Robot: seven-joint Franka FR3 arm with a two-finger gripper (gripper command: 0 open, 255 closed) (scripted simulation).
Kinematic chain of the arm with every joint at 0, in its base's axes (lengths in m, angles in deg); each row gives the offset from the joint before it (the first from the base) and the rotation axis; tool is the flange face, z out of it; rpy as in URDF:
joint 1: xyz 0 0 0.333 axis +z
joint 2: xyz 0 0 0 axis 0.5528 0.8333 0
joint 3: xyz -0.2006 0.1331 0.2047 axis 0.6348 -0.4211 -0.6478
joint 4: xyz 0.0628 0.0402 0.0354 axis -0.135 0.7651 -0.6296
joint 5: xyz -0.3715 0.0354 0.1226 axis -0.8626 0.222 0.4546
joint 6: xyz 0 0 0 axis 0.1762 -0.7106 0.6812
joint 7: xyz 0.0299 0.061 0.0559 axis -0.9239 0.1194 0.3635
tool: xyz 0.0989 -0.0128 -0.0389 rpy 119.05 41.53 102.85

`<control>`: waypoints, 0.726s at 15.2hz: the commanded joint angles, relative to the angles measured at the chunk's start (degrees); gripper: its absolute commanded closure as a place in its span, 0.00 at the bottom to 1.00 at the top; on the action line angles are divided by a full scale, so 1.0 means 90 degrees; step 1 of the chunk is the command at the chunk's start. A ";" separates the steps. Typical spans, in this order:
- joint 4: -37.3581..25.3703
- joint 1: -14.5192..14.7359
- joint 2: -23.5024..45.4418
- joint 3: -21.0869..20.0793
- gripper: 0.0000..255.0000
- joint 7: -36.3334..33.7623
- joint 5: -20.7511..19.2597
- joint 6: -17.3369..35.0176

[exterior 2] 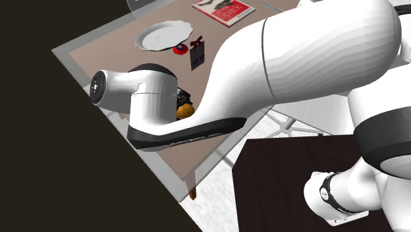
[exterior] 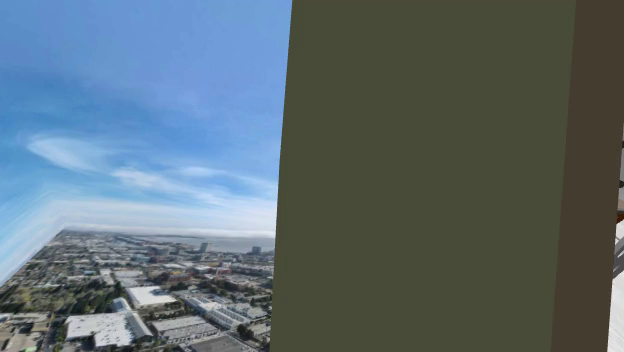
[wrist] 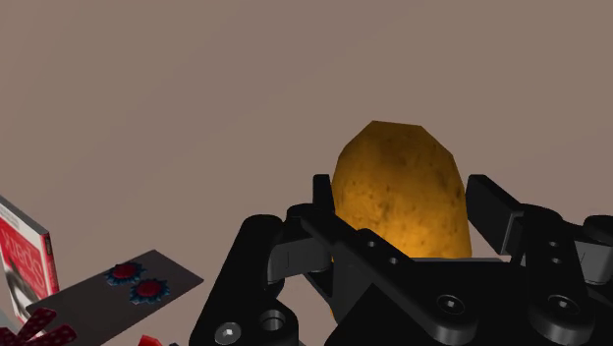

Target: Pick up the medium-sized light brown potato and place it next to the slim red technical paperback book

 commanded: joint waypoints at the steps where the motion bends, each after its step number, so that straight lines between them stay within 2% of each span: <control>1: 0.0001 0.0000 0.0005 0.0000 1.00 0.0000 0.0001 0.0004; 4: 0.0002 -0.0001 0.0006 0.0000 1.00 0.0001 0.0000 0.0006; 11: -0.0199 0.0020 -0.0261 -0.0004 1.00 0.0191 0.0033 -0.0422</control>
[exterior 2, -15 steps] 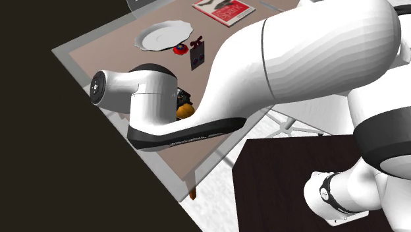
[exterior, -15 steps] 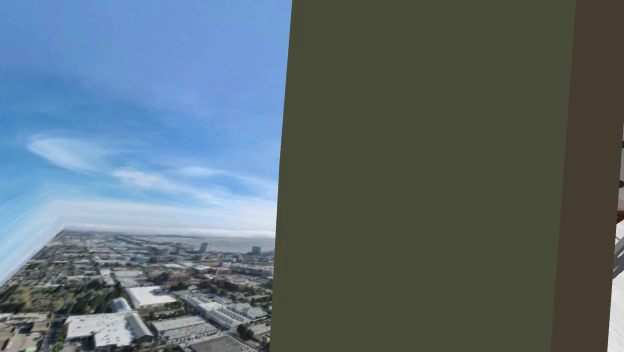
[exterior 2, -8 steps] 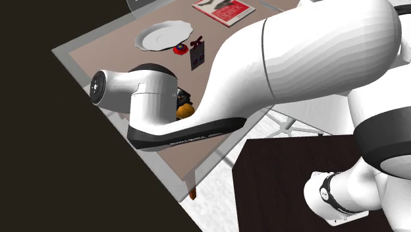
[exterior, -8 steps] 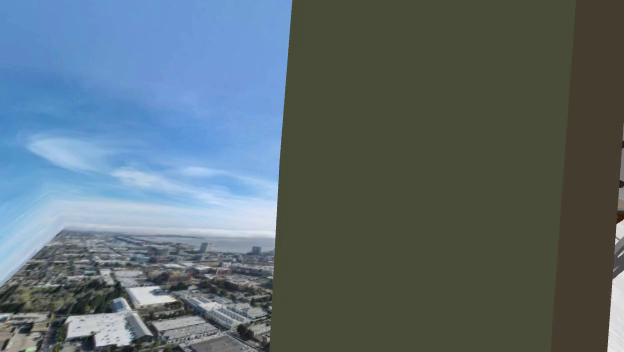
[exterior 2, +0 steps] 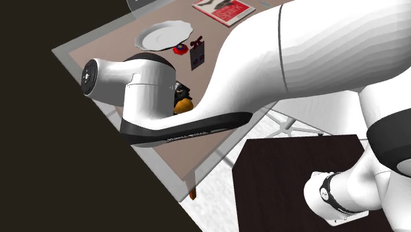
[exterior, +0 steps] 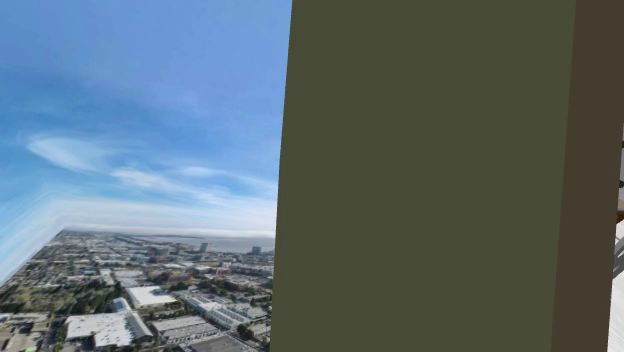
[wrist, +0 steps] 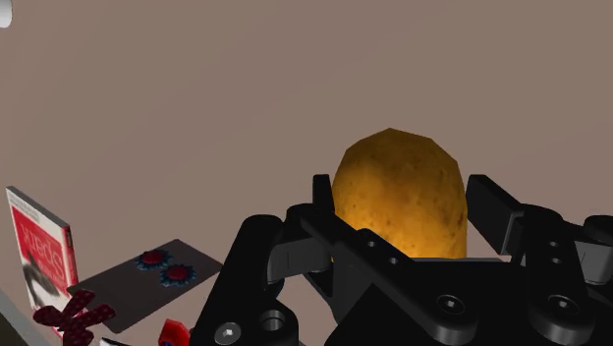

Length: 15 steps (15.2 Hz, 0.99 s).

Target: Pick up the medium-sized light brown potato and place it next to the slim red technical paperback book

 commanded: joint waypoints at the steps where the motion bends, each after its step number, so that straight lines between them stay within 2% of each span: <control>1: -0.0073 0.0005 -0.0070 0.0001 1.00 0.0061 0.0008 -0.0132; 15: -0.0721 0.0057 -0.0428 0.0002 1.00 0.0465 0.0040 -0.1056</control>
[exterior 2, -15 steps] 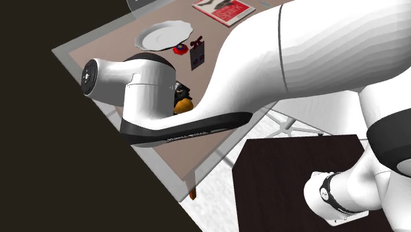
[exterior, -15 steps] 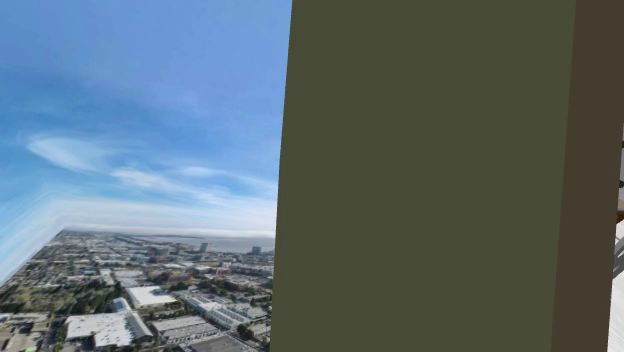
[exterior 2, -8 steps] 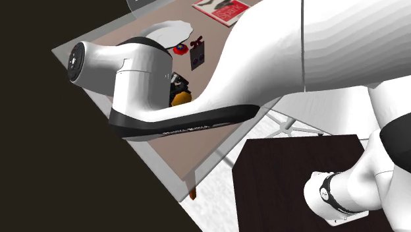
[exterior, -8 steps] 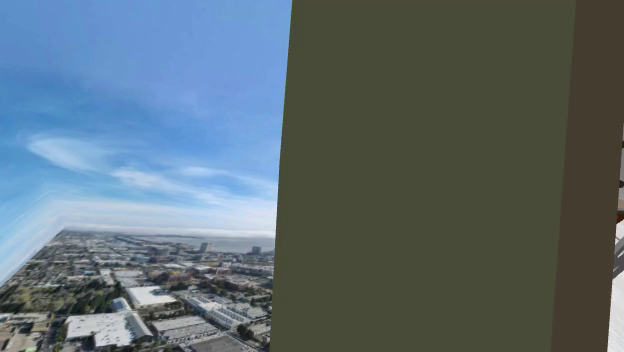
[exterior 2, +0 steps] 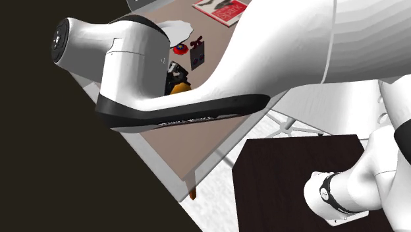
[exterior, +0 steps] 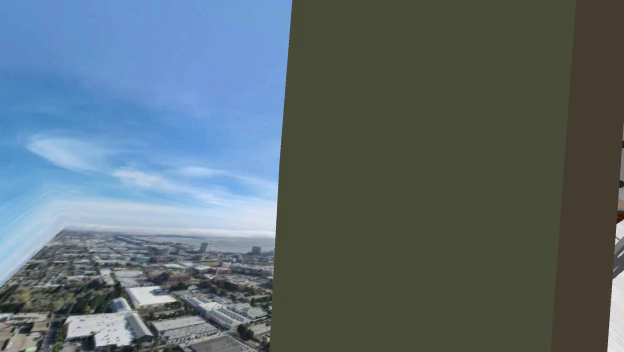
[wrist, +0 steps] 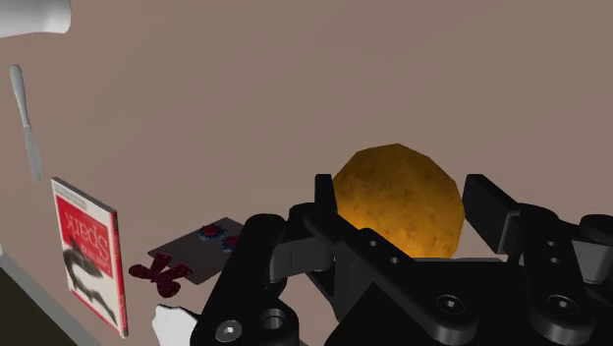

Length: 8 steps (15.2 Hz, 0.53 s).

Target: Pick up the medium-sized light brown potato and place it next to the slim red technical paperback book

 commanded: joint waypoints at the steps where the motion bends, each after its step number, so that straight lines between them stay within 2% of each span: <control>1: -0.0143 0.0009 -0.0024 0.0001 1.00 0.0069 0.0002 -0.0156; 5: -0.0333 0.0021 -0.0068 0.0003 1.00 0.0163 0.0001 -0.0370; 8: -0.0023 -0.0241 -0.0215 0.0153 1.00 0.0445 -0.0091 -0.0041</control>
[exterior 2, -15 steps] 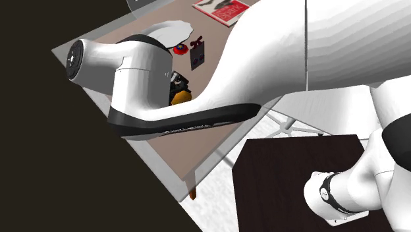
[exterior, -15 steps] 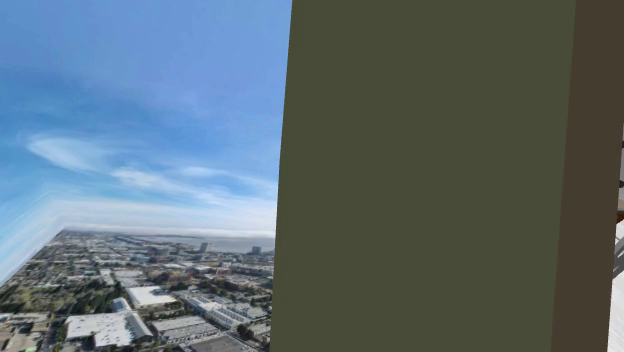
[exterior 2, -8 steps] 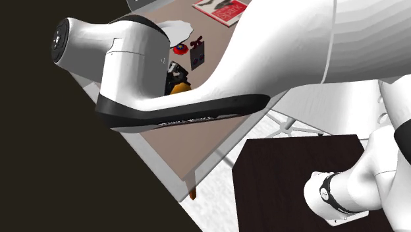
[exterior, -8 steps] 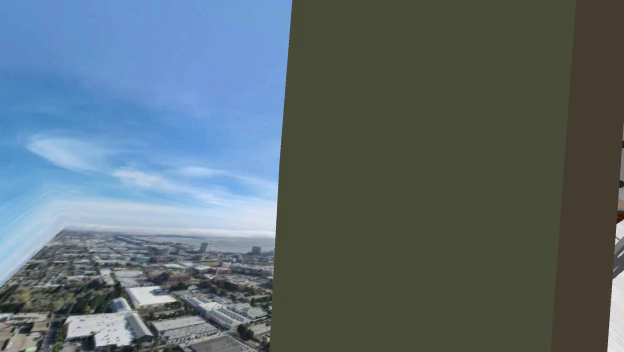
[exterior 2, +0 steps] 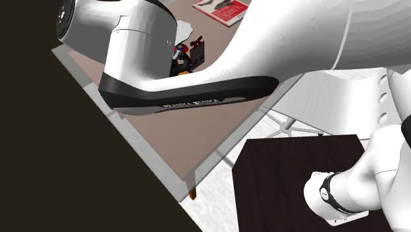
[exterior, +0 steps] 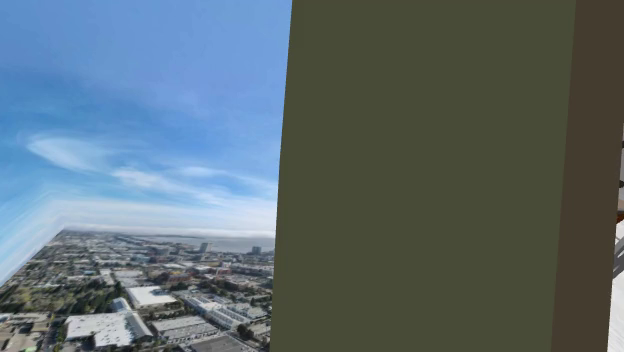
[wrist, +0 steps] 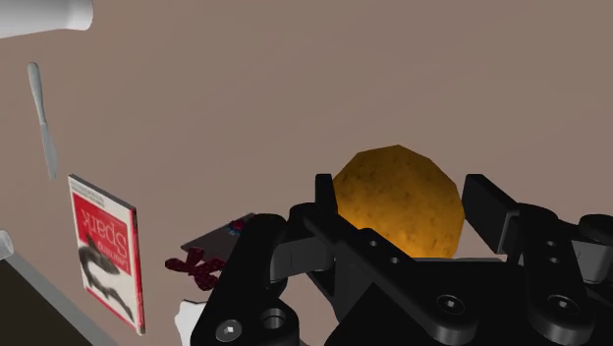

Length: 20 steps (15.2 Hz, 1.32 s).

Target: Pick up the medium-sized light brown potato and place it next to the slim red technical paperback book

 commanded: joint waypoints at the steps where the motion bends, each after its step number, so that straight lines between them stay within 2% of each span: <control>1: 0.0121 -0.0157 -0.0074 0.0093 1.00 0.0194 -0.0057 0.0157; 11: 0.0493 -0.1048 -0.0094 0.0624 1.00 0.1216 -0.0290 0.1145; 20: 0.0108 -0.1913 0.0401 0.1046 1.00 0.2231 -0.0293 0.1887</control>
